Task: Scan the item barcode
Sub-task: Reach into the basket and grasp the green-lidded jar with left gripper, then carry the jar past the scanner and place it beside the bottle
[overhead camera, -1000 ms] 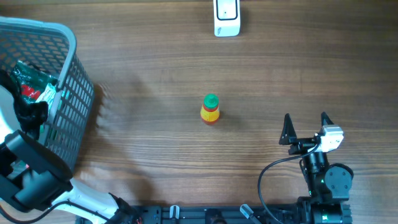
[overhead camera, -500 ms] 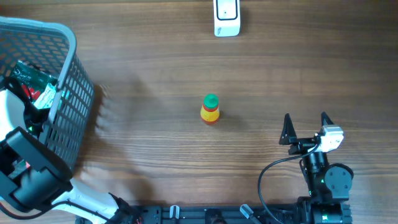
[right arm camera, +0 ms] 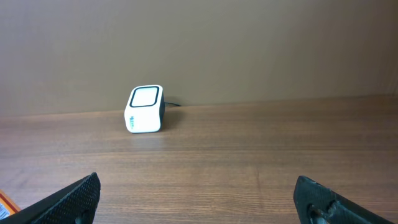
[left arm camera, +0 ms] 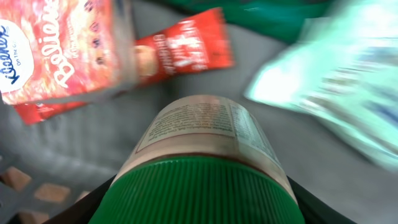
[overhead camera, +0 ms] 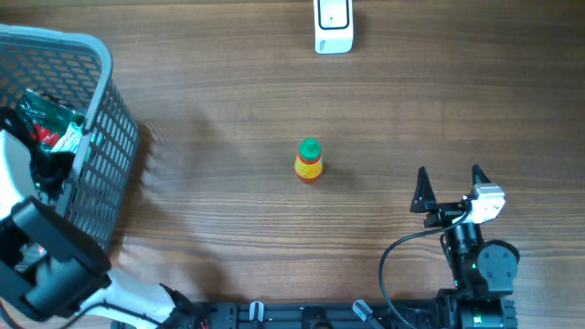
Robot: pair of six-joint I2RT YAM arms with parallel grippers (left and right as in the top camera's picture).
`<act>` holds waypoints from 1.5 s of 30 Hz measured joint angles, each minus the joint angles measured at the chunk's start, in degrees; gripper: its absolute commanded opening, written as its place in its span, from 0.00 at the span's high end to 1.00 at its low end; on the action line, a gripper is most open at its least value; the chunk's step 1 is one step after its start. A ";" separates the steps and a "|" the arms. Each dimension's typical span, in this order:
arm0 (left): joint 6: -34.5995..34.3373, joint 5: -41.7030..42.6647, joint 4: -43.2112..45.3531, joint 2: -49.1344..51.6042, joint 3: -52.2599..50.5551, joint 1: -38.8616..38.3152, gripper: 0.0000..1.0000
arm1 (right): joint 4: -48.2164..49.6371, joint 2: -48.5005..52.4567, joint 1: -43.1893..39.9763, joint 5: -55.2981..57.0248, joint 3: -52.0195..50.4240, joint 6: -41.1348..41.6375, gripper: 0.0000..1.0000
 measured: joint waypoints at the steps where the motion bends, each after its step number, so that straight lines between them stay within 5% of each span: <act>1: 0.68 1.53 -0.11 -1.88 1.49 0.00 0.43 | 0.00 0.00 0.00 -0.02 0.00 0.00 0.00; 13: 2.34 16.17 4.24 -37.31 9.55 -0.96 0.43 | 0.00 0.00 0.00 0.00 0.00 0.02 0.00; 20: 2.34 21.33 9.07 -48.04 9.94 -19.69 0.43 | 0.00 0.00 0.00 0.00 0.00 0.00 0.00; 30: 8.15 13.86 3.82 -29.51 9.92 -46.47 0.43 | 0.00 0.00 0.00 0.00 0.00 0.00 0.00; 45: 12.41 8.57 2.69 -1.70 9.92 -55.10 0.42 | 0.00 0.00 0.00 0.00 0.00 0.00 0.00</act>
